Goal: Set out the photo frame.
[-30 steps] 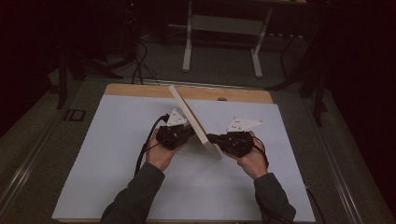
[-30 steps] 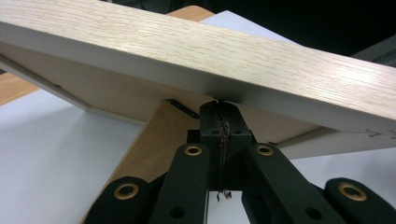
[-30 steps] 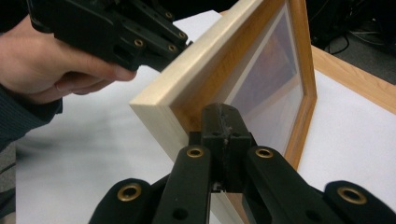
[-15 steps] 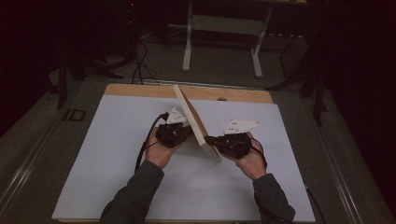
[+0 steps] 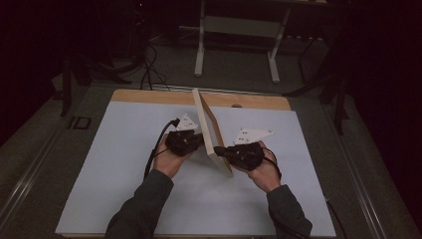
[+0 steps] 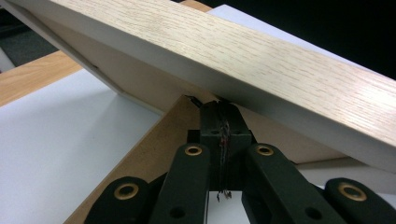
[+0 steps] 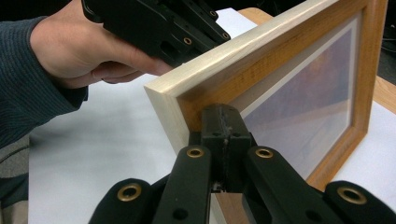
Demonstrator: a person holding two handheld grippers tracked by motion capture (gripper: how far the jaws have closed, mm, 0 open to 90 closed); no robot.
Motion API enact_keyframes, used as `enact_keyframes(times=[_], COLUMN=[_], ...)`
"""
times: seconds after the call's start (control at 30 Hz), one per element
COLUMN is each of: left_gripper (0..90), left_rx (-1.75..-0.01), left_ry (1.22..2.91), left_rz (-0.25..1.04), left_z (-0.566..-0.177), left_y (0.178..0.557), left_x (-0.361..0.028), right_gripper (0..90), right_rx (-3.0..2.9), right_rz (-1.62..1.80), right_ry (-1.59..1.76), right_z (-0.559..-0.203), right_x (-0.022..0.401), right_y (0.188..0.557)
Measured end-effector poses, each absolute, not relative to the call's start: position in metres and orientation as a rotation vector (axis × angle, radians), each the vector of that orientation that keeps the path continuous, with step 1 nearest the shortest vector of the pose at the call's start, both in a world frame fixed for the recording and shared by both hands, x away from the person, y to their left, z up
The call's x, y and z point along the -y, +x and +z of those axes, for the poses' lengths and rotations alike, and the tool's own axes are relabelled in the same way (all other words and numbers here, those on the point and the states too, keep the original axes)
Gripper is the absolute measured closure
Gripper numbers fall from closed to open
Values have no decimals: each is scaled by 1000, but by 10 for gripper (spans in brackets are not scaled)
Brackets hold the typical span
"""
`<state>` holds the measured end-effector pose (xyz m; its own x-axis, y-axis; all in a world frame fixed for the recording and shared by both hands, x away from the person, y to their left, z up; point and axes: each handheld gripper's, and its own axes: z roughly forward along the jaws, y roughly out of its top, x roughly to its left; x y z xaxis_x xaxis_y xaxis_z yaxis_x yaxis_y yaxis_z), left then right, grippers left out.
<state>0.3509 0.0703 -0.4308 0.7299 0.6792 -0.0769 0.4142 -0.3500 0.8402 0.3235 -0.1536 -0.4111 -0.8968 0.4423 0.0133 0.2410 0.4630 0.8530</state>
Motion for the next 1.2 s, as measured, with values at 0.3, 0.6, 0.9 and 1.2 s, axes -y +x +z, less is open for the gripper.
enact_keyframes(times=[0.3, 0.6, 0.9, 1.2], left_gripper=[900, 900, 900, 886], left_rx=[-825, -817, -826, -830], left_ry=[1983, 1960, 1943, 1923], left_rz=[320, 263, 238, 250], left_z=[-432, -434, -435, -435], left_y=[355, 362, 366, 367], left_x=[-76, -86, -93, -102], right_gripper=[900, 900, 900, 900], right_rx=[-2511, -2508, -2524, -2535], right_rz=[1420, 1425, 1424, 1438], right_ry=[584, 600, 585, 556], right_z=[-412, -412, -411, -411], right_x=[144, 134, 122, 111], right_y=[325, 327, 327, 327])
